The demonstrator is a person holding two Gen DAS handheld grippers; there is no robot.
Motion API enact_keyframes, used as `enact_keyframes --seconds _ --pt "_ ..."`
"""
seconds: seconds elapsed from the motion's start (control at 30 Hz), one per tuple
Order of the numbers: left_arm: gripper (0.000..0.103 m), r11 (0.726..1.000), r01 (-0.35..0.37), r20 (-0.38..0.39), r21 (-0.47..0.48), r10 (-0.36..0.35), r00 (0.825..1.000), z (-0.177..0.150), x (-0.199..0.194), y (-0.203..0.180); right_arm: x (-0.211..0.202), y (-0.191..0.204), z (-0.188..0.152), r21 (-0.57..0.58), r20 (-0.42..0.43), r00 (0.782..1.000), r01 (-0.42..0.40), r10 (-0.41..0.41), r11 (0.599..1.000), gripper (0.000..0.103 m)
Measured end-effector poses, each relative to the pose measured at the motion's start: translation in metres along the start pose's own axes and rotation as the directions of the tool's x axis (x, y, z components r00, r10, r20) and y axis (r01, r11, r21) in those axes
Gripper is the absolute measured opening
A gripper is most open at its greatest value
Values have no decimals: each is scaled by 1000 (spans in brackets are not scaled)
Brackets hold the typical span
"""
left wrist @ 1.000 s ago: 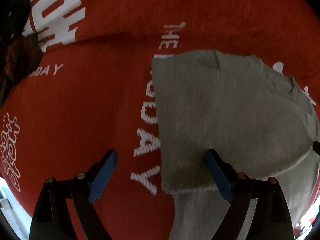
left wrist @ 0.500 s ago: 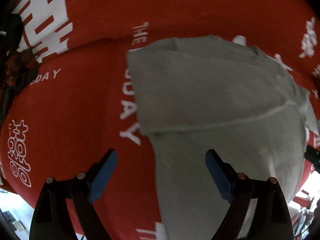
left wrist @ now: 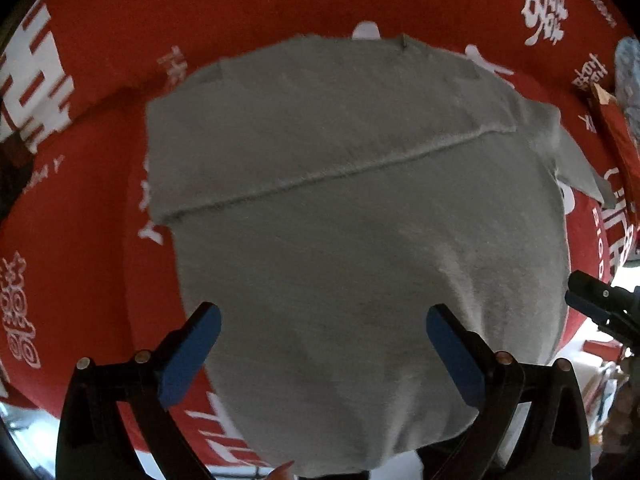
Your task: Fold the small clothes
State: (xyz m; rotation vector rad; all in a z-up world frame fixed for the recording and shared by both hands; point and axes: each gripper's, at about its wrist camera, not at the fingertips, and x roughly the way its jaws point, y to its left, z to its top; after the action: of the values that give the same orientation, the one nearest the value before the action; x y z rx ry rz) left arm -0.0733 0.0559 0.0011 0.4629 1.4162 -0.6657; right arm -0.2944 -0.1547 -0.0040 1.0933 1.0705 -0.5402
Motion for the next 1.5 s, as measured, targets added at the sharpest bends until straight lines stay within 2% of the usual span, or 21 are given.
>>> enact_keyframes --seconds 0.13,0.2,0.3,0.5,0.67,0.8,0.93,1.1,1.23,1.27,1.3,1.33,1.37,1.43,1.5 --pt "103 995 -93 -56 -21 92 994 8 19 -20 -9 -19 14 6 -10 1000 -12 12 1000 59" --pt "103 996 -69 -96 -52 64 993 14 28 -32 -15 -31 25 17 -7 1000 -19 19 1000 59" --pt "103 998 -27 -112 -62 20 994 23 33 -56 -30 -60 47 69 24 999 -40 39 997 59" --pt "103 1000 -13 -79 -25 11 997 52 34 -124 -57 -132 94 209 109 992 -87 65 974 59" --pt "103 1000 12 -60 -10 -13 998 76 42 -173 -68 -193 130 339 187 979 -138 77 931 59" --pt "103 1000 13 -51 -11 -14 999 88 45 -197 -72 -232 151 425 258 962 -196 89 884 59" --pt "103 999 14 -54 -29 -15 998 99 46 -200 -76 -263 166 492 342 929 -303 138 816 59" --pt "103 999 3 -46 -43 -5 999 103 46 -203 -72 -277 186 522 408 897 -383 172 762 59" --pt "103 998 4 -32 -64 -7 999 106 45 -201 -65 -286 197 544 461 860 -469 219 696 59" --pt "103 997 5 -27 -72 -7 1000 106 44 -199 -63 -288 198 551 468 852 -489 234 676 54" --pt "103 997 8 -23 -78 -10 1000 106 43 -197 -58 -291 200 571 468 843 -517 264 638 44" --pt "103 996 16 -20 -87 -18 1000 106 42 -195 -54 -291 199 583 460 839 -532 290 614 19" --pt "103 995 24 -19 -96 -26 999 106 42 -192 -51 -292 198 590 456 834 -544 310 596 5" --pt "103 994 25 -12 -107 -26 1000 105 40 -185 -50 -287 200 571 465 815 -574 344 587 5" --pt "103 992 17 7 -122 -16 1000 105 38 -174 -57 -272 207 502 467 787 -611 403 612 5"
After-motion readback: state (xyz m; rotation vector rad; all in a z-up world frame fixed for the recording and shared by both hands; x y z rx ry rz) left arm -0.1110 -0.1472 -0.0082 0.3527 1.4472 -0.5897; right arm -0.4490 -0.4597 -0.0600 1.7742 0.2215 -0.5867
